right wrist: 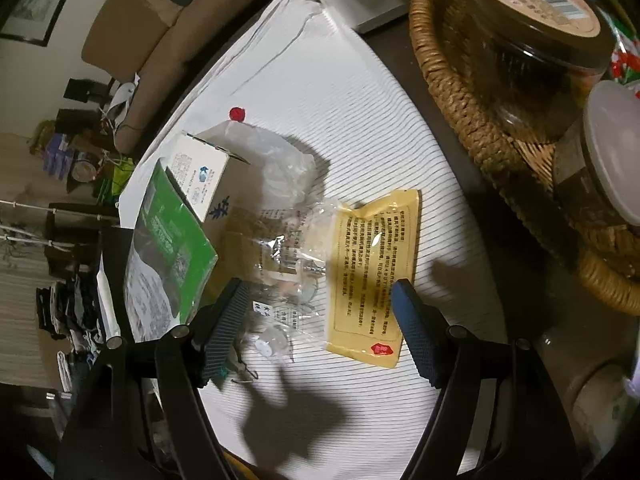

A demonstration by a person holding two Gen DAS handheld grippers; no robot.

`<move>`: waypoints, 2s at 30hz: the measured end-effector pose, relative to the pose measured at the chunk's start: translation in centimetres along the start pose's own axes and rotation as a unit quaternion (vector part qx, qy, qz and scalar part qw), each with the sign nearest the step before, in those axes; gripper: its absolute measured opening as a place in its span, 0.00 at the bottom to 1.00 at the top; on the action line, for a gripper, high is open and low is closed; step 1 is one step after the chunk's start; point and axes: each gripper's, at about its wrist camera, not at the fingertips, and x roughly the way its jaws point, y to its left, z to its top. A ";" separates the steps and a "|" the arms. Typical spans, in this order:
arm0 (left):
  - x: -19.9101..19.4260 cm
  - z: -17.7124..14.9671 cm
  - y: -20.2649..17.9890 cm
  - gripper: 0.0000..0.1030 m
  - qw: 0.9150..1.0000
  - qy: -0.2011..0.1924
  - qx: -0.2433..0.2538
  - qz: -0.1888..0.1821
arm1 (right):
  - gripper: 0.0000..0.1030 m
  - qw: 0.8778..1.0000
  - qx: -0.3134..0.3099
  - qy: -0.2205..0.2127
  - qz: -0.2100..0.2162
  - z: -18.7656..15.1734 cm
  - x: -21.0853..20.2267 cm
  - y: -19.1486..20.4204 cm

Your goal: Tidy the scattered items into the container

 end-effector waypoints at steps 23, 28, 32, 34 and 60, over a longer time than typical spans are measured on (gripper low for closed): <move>-3.2 -3.9 15.4 0.04 0.911 -0.068 -0.389 -0.118 | 0.82 0.999 0.030 0.020 0.009 0.5 1.2 -2.5; -3.1 -6.5 17.7 0.03 0.877 -0.084 -0.456 -0.125 | 0.83 0.998 0.035 0.042 0.010 0.5 2.8 -2.3; -2.9 -8.7 19.3 0.03 0.861 -0.084 -0.489 -0.112 | 0.83 0.998 0.039 0.042 -0.001 0.4 3.3 -2.0; -3.5 -9.5 20.1 0.02 0.856 -0.091 -0.498 -0.103 | 0.83 0.999 0.033 0.043 -0.006 0.4 3.4 -1.7; 2.0 -0.8 5.2 1.00 0.961 0.168 -0.221 -0.020 | 0.83 0.999 0.011 0.040 -0.032 0.9 2.7 -1.4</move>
